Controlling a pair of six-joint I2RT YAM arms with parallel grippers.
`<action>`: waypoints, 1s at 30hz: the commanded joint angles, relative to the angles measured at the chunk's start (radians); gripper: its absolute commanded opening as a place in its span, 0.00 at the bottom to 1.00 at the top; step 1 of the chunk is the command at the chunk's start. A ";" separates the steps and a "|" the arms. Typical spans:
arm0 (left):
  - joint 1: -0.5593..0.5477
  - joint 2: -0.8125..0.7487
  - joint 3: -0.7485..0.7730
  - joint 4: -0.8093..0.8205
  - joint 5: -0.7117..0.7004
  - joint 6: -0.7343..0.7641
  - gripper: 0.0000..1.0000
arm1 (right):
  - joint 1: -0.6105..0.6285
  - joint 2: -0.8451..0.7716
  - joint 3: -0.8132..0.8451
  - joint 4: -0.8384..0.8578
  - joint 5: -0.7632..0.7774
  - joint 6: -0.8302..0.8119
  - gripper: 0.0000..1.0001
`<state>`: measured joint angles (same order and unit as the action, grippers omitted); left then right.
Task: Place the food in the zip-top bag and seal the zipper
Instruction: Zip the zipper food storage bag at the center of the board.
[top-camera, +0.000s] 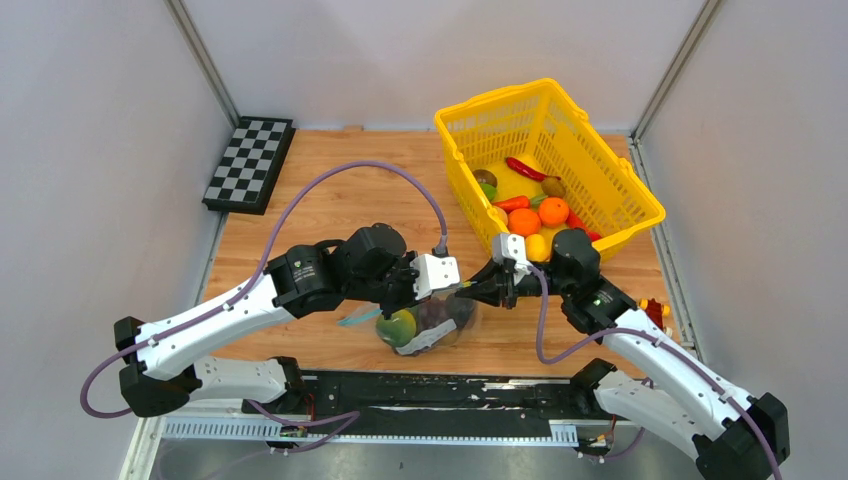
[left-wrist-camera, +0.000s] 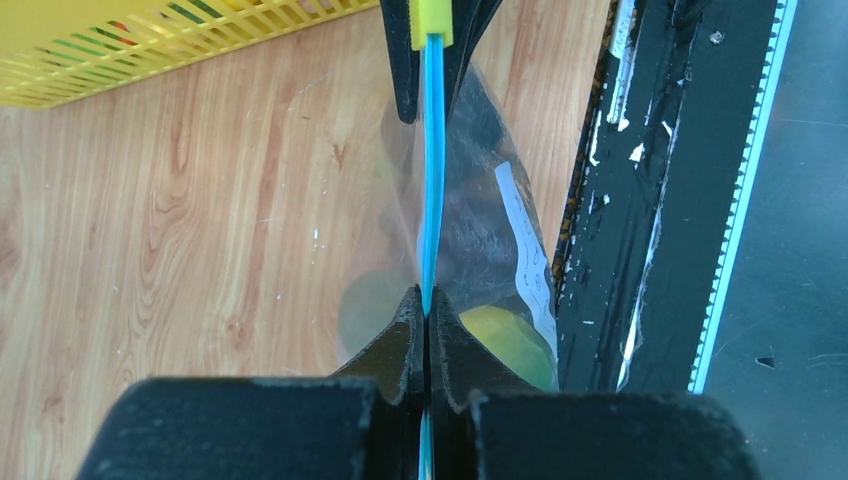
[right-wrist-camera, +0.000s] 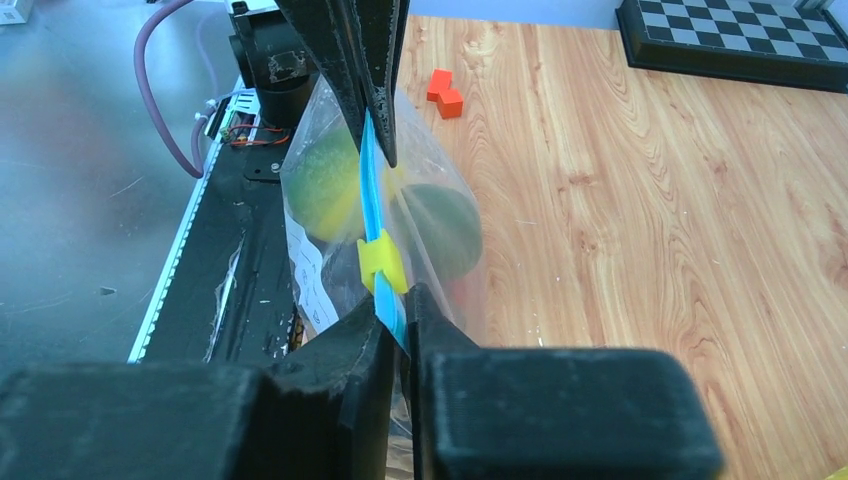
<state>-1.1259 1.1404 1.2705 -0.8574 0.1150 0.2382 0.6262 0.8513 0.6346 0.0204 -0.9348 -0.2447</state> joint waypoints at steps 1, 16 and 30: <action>-0.002 -0.028 0.009 0.045 0.013 0.021 0.00 | 0.003 0.002 0.019 0.038 -0.036 -0.010 0.04; 0.000 -0.093 -0.130 0.386 -0.035 -0.128 0.37 | 0.004 0.026 0.017 0.085 0.022 0.137 0.00; 0.000 0.010 -0.081 0.528 0.080 -0.177 0.47 | 0.007 0.038 0.034 0.064 0.031 0.140 0.00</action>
<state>-1.1252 1.1248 1.1400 -0.4023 0.1413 0.0914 0.6273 0.8997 0.6346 0.0444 -0.9134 -0.1093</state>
